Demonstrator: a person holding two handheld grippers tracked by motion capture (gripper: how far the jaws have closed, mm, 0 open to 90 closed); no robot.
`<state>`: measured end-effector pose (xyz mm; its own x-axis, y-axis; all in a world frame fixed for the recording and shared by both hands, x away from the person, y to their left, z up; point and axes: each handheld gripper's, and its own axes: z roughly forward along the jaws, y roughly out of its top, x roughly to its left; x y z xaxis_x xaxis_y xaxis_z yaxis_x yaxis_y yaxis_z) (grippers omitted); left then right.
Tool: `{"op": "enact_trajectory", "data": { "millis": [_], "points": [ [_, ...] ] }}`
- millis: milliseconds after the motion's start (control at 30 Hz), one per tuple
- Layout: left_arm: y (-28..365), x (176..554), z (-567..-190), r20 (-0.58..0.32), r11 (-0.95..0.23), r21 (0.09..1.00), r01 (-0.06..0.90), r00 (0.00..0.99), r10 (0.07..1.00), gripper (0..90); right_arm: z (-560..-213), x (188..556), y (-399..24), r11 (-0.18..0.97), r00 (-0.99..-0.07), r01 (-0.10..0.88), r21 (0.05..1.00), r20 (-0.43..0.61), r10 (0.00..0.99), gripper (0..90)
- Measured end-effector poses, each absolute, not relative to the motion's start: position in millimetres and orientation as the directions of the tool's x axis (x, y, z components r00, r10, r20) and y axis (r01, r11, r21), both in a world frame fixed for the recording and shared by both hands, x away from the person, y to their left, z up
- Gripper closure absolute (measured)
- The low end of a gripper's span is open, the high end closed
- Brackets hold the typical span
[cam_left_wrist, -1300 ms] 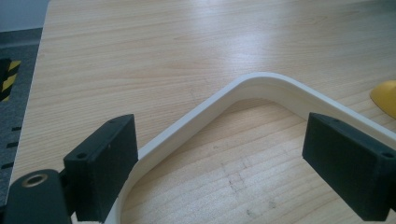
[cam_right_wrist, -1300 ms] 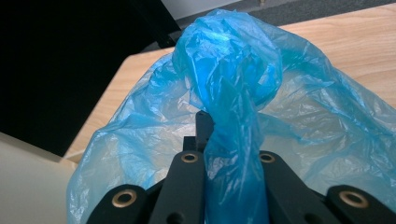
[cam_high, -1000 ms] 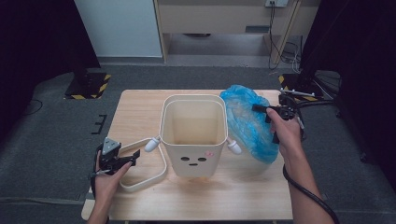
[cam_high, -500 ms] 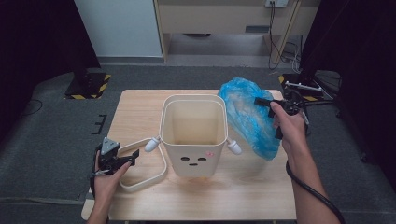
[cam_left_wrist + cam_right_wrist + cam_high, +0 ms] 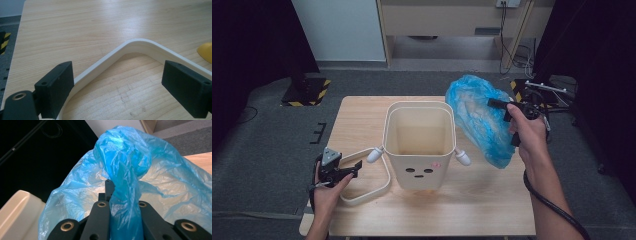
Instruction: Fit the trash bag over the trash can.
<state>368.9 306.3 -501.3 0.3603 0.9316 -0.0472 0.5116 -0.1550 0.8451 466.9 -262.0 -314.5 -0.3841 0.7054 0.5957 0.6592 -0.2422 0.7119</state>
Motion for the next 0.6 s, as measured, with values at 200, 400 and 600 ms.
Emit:
{"op": "enact_trajectory", "data": {
  "millis": [200, 400, 600],
  "points": [
    [305, 369, -501, -0.043, -0.161, 0.845, 0.510, 0.364, 0.930, 10.1, -304, 462, -263, -0.255, -0.394, 0.651, 0.715, 0.605, 0.692, 88.2],
    [304, 369, -501, -0.042, -0.165, 0.843, 0.512, 0.368, 0.929, 10.1, -294, 460, -264, -0.259, -0.407, 0.640, 0.724, 0.604, 0.685, 88.3],
    [303, 370, -501, -0.042, -0.165, 0.843, 0.511, 0.369, 0.929, 10.2, -288, 458, -269, -0.290, -0.416, 0.632, 0.719, 0.630, 0.656, 88.3]
  ]
}}
